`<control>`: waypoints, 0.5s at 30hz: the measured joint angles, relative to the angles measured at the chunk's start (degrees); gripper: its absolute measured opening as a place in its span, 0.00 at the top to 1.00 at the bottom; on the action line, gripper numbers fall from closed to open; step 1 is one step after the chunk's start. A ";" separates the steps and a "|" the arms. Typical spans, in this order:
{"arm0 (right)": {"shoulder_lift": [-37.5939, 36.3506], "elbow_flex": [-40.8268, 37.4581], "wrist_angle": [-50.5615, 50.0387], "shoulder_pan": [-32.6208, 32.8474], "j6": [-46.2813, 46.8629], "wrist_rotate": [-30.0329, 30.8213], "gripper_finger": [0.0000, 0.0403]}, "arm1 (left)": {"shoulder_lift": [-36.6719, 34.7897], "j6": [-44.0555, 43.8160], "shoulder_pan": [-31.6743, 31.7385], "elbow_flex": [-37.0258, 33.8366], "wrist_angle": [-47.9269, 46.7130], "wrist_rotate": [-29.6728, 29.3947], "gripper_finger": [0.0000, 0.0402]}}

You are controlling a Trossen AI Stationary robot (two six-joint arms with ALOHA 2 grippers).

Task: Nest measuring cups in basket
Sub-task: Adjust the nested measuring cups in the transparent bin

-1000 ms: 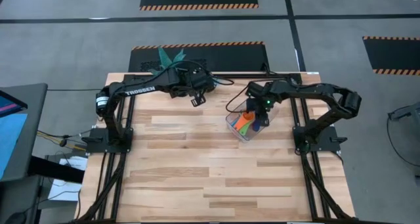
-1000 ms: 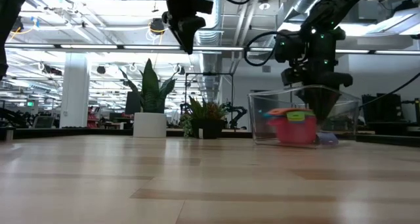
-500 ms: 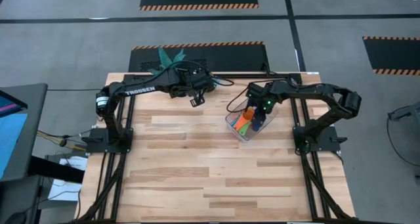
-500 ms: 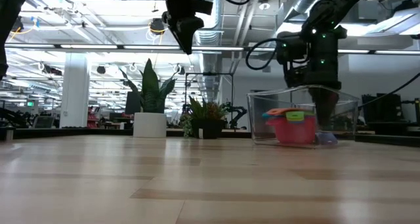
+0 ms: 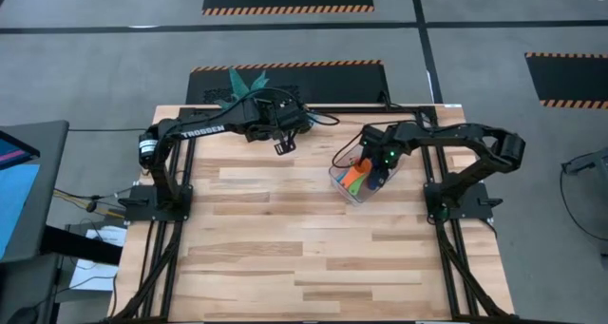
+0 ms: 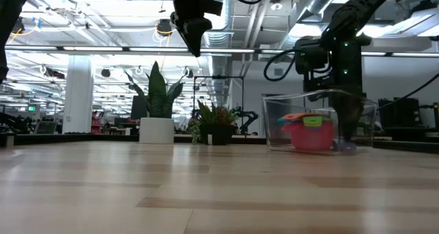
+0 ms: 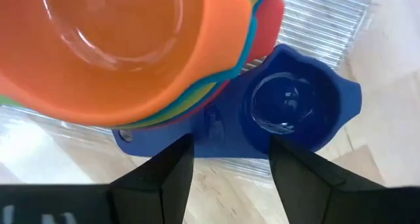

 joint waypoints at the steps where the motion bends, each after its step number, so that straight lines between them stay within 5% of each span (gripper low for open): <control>1: 0.00 -0.03 0.29 -0.01 0.34 -0.01 0.45 | 0.00 0.00 0.00 0.00 0.00 0.00 0.72; 15: 0.20 -0.16 2.20 3.73 2.75 1.88 0.56 | 0.00 -0.05 0.00 -0.02 0.42 0.33 0.72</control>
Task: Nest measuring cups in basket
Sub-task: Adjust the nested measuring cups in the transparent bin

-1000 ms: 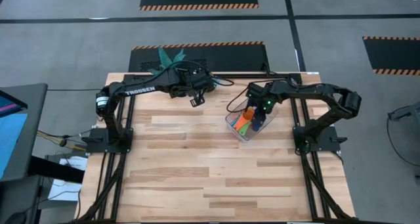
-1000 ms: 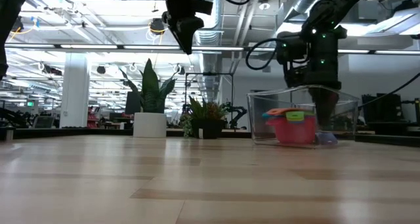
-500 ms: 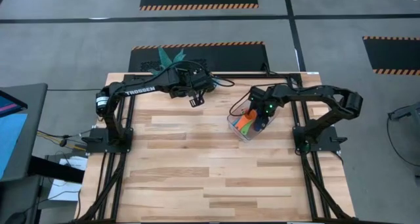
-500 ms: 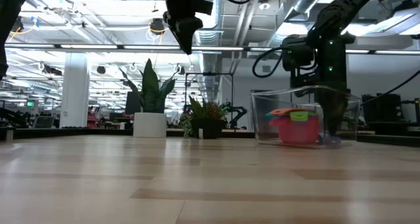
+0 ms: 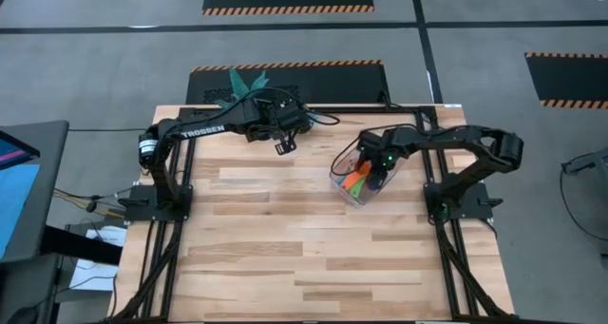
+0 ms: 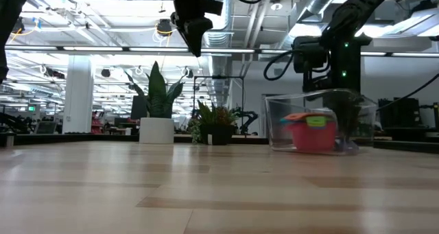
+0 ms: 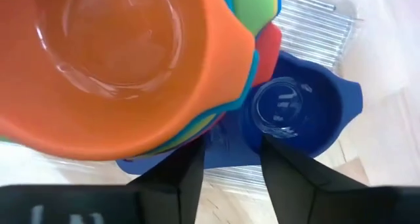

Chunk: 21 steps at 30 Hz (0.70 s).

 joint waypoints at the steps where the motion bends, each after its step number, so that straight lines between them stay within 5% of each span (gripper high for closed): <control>1: 0.00 0.00 0.33 0.43 -0.03 -0.03 0.57 | 0.00 -0.21 0.00 0.00 0.02 0.00 0.72; 13: 0.31 3.18 -3.01 3.06 -0.13 -2.60 0.96 | 0.00 -0.54 0.00 0.00 0.22 -0.02 0.72; 21: 0.20 8.88 -6.17 2.87 -0.25 -1.80 0.92 | 0.00 -0.41 0.00 0.00 0.22 -0.04 0.72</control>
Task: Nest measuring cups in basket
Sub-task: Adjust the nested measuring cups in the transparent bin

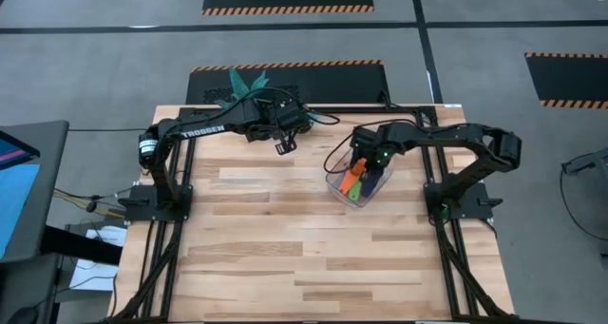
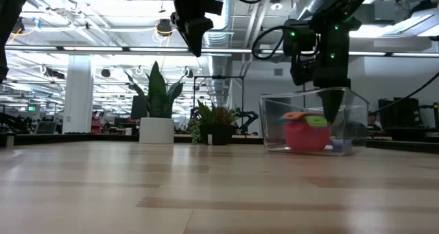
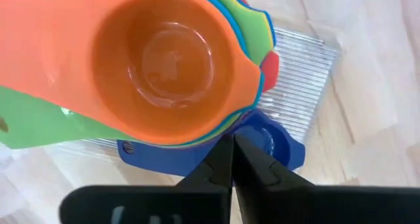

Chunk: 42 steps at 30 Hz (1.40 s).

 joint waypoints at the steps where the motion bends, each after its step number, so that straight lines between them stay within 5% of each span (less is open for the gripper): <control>1: -0.02 0.03 0.01 -0.22 -0.03 0.07 0.91 | 0.00 0.00 0.00 0.00 0.00 0.00 0.72; 11: -0.09 -2.28 -0.90 -2.00 1.49 0.29 0.84 | 0.00 1.11 0.02 0.00 0.00 -0.02 0.72; 26: -0.09 -2.28 2.79 -1.45 7.04 0.58 0.43 | 0.00 1.29 0.02 0.00 0.00 -0.02 0.72; 42: -0.13 -2.26 6.28 2.84 0.35 0.40 0.44 | 0.00 1.76 0.02 0.00 0.02 -0.02 0.72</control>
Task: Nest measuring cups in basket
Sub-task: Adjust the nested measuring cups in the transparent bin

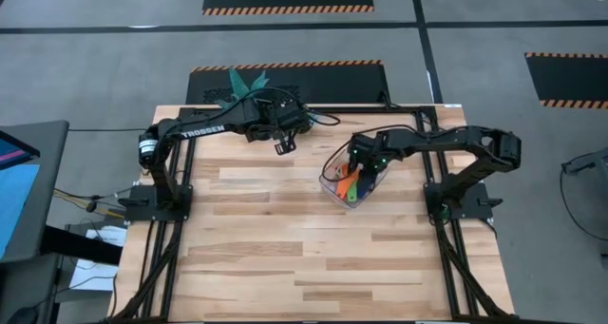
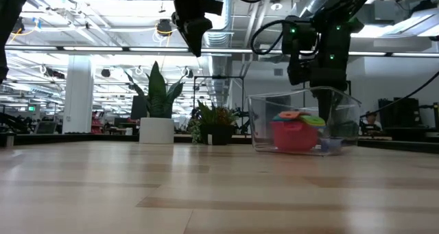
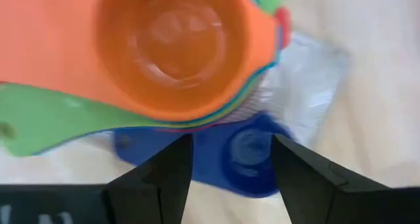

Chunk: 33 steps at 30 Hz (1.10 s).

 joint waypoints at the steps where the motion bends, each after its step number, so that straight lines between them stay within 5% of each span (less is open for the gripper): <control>1: 0.00 0.00 0.00 -0.09 -1.57 1.23 0.44 | 0.00 0.18 0.00 0.00 0.00 0.00 0.72; 12: 0.00 0.02 -0.61 -4.65 -30.47 4.93 0.45 | 0.00 0.20 0.00 0.00 0.00 0.00 0.72; 24: -0.02 0.02 -2.13 -4.58 -33.58 5.41 0.45 | 0.17 -0.32 0.00 -1.27 2.43 0.43 0.72; 33: -0.02 0.94 0.51 -1.84 -48.58 13.81 0.45 | 0.30 0.33 0.33 -3.01 4.37 1.43 0.72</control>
